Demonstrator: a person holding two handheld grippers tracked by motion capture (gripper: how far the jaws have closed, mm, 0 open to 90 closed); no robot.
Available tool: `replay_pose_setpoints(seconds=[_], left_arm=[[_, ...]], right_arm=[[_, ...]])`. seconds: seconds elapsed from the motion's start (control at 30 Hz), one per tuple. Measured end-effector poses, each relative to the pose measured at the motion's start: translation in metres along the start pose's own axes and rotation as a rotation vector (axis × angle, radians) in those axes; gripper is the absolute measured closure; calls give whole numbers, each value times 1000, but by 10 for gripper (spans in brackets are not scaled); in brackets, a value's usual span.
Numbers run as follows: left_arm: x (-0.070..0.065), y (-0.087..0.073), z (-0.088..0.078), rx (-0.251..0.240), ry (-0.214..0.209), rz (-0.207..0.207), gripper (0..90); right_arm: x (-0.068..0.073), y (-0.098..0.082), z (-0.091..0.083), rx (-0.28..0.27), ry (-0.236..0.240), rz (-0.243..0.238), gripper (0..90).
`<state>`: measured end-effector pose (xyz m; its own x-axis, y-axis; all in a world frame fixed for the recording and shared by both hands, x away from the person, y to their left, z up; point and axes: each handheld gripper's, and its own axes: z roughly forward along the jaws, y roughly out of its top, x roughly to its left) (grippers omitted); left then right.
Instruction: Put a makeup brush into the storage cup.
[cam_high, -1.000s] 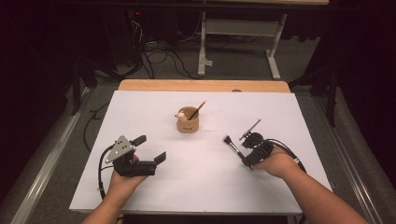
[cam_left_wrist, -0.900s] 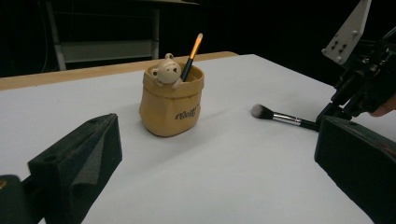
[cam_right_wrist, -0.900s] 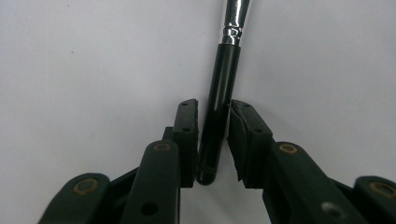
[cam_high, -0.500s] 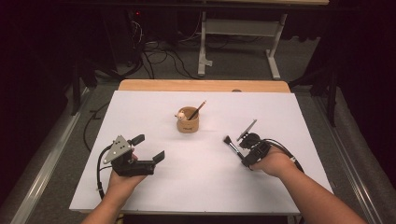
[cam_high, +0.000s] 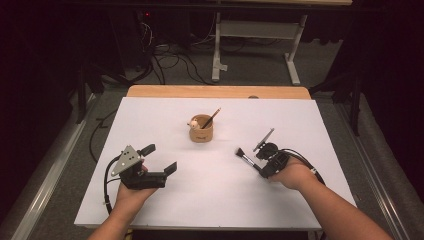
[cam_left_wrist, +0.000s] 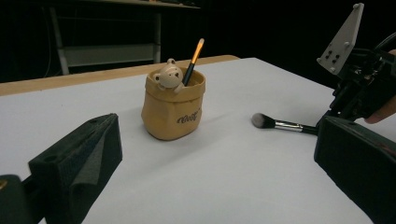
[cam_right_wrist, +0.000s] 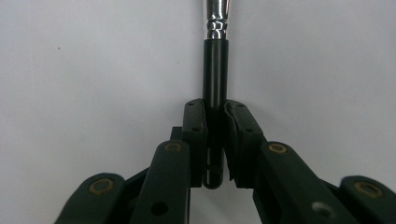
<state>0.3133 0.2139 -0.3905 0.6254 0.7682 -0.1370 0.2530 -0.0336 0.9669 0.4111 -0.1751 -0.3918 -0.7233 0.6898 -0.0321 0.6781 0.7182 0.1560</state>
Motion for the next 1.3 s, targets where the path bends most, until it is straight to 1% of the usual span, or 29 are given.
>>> replay_pose_setpoints(seconds=[0.07,0.17,0.2,0.23,0.27,0.3,0.37,0.4,0.47,0.5,0.57,0.6,0.63,0.67,0.73,0.8,0.83,0.87,0.9,0.97,1.1,1.13,1.17,1.2,1.23,1.27,1.3], left_arm=[[0,0,0,0,0,-2,16],[0,0,0,0,0,-2,17],[0,0,0,1,0,-2,16],[1,0,0,1,0,-3,16],[1,0,0,2,0,-4,16],[1,0,0,2,1,-4,17],[1,0,0,1,1,-3,17],[1,0,0,2,1,-3,17],[1,0,0,5,-1,-2,16],[1,0,0,6,0,1,17],[1,-1,1,7,-2,1,16],[0,-1,1,9,-1,3,16],[0,-1,1,10,-1,4,17],[0,-1,1,11,-2,5,16],[0,-1,1,12,-2,5,16],[0,-1,1,12,-2,5,16],[0,-1,1,12,-1,6,17],[0,-1,1,13,-1,6,17],[0,-1,1,15,0,8,17],[0,-1,1,15,0,8,17],[1,-1,1,14,1,7,16],[1,-1,1,14,1,7,17],[1,-1,1,14,1,7,17],[1,-2,1,14,1,6,17],[1,-2,1,14,1,6,16],[1,-2,2,16,2,6,17],[1,-2,2,16,1,6,17]], right_arm=[[0,0,0,1,-3,-8,816],[1,1,-1,4,-3,-8,816],[1,0,-1,2,-3,-3,817],[3,0,-3,17,-3,31,817],[3,0,-3,13,-8,17,817],[1,0,-2,1,-8,-14,817],[1,-1,-4,-4,-14,-16,817],[1,-1,-5,-7,-13,-7,817],[0,-2,-8,-16,-16,-16,817],[0,-2,-10,-28,-21,-6,817],[-2,-3,-13,-36,-24,-16,816],[-1,-4,-16,-49,-28,0,816],[-3,-5,-17,-60,-32,-10,816],[-3,-5,-19,-70,-30,4,817],[-5,-7,-22,-84,-40,6,816],[-5,-9,-23,-97,-46,12,816],[-5,-10,-24,-100,-57,11,816],[-5,-11,-24,-109,-61,19,816],[-5,-12,-25,-114,-69,13,816],[-5,-13,-26,-132,-76,20,816],[-7,-17,-27,-163,-78,28,816],[-7,-18,-27,-181,-82,32,816],[-7,-19,-27,-182,-79,36,816],[-7,-20,-27,-199,-77,38,816],[-7,-22,-28,-205,-76,49,816],[-8,-23,-28,-215,-76,49,816],[-8,-25,-28,-233,-74,63,816]])
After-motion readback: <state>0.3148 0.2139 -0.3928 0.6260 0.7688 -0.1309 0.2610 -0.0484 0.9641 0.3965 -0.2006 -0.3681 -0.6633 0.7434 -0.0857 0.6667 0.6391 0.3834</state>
